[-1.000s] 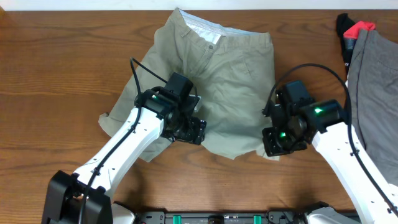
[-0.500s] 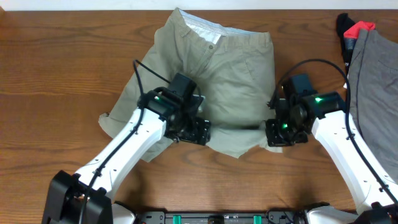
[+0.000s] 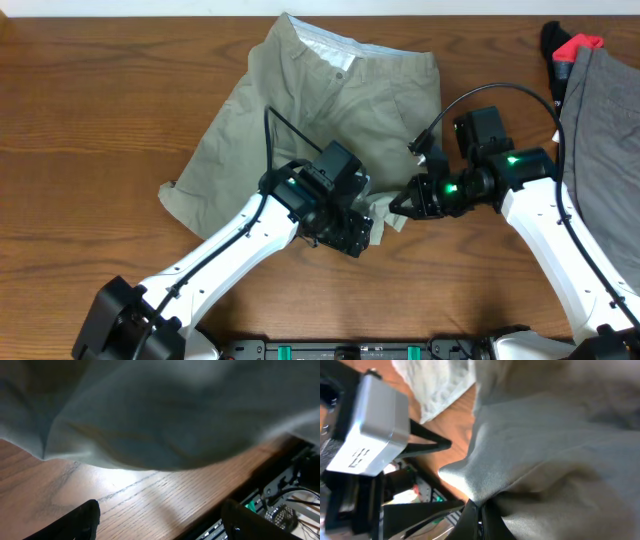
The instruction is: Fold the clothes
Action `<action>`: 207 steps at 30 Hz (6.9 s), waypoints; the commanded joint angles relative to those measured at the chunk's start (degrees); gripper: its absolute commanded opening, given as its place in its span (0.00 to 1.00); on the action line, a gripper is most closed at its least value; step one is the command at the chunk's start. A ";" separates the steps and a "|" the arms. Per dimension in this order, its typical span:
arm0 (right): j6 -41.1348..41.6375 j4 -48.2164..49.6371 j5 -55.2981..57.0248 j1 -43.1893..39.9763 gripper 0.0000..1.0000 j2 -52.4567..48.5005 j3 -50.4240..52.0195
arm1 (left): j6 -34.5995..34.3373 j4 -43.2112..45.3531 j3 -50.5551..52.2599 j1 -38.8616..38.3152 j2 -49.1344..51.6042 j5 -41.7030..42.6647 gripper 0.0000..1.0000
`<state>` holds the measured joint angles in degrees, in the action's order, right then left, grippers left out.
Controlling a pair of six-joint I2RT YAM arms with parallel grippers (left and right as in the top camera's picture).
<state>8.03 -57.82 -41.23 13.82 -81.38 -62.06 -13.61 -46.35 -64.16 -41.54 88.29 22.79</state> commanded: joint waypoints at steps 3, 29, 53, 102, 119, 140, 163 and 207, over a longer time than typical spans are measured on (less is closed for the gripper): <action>-0.57 -0.13 -3.80 -0.37 0.01 0.17 0.02 | -1.33 0.39 0.46 -0.74 -0.13 -2.49 0.79; 2.69 3.61 -9.79 -0.74 0.01 6.40 -0.17 | -16.11 11.02 4.28 -7.89 1.51 -25.99 0.49; 0.17 -23.32 27.98 -1.11 0.46 7.65 -0.15 | -11.50 -9.35 4.20 -7.89 -10.16 -21.97 0.33; 24.33 4.17 55.60 -4.48 0.01 -31.78 2.69 | -3.96 -12.72 0.26 33.88 -16.98 -18.91 0.46; -4.96 -9.92 17.62 -18.16 0.18 -29.68 -31.28 | -0.04 -14.99 1.11 33.83 -17.33 -10.93 0.68; -8.52 -15.61 12.76 -8.17 0.26 -26.93 -31.58 | 9.60 -1.55 15.50 33.42 1.55 -0.74 0.54; -8.31 -16.15 18.82 -5.33 0.30 -26.95 -29.83 | -4.63 -28.94 13.73 33.09 -13.49 9.14 0.25; 20.68 47.43 29.20 11.76 0.33 -41.27 -15.72 | -4.04 -7.30 13.51 33.11 -24.74 6.54 0.51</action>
<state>27.77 -10.94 -10.22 25.28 -121.84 -77.76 -18.17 -53.54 -49.63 -8.40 63.33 29.61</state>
